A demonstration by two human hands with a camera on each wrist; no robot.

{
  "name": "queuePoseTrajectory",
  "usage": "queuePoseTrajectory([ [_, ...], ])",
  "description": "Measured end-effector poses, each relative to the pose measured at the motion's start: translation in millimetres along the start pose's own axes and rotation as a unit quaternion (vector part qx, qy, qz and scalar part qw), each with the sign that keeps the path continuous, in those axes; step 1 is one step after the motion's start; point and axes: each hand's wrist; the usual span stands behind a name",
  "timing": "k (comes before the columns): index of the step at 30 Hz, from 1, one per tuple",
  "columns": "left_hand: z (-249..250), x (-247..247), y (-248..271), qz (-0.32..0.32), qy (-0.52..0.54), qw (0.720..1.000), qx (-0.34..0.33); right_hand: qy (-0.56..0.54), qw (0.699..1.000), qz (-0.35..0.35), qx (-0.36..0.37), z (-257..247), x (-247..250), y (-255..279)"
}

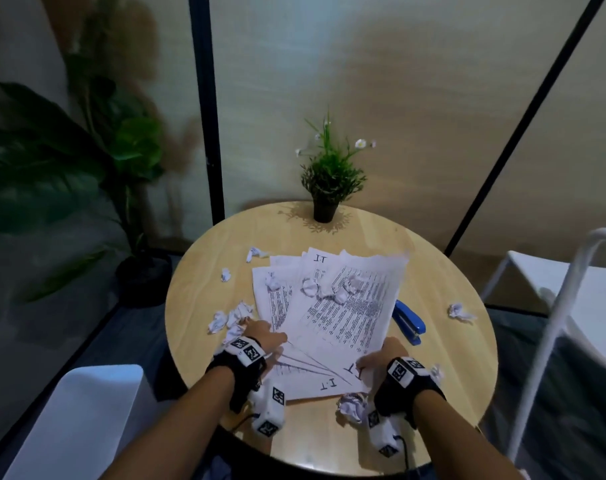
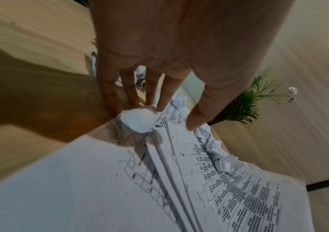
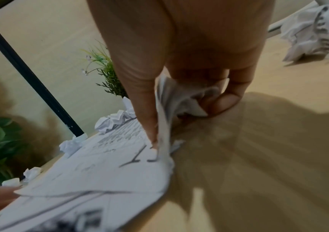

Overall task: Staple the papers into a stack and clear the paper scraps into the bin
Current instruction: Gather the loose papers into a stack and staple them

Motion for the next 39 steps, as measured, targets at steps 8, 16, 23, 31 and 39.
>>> queuePoseTrajectory([
  [8, 0, -11, 3, 0.007, -0.1, 0.994, -0.033, -0.039, 0.993, 0.05, 0.1, 6, 11, 2],
  [16, 15, -14, 26, -0.006, -0.172, 0.984, -0.04, -0.072, 0.971, 0.144, 0.175, 13, 55, 32],
  [23, 49, -18, 39, 0.016, -0.198, 0.975, -0.097, -0.118, 0.936, 0.234, 0.237, 23, 90, 61],
  [31, 73, -19, 43, 0.002, -0.206, 0.964, -0.169, -0.163, 0.92, 0.267, 0.236, 19, 95, 84],
  [39, 86, -23, 50, 0.0, -0.191, 0.962, -0.195, -0.215, 0.902, 0.275, 0.255, 19, 76, 86],
])
Point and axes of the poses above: each hand's wrist, its own y-axis away from the middle knuckle, its own x-axis out of the back of the hand, z = x × y, and after that the axes turned 6 degrees about -z, right-handed
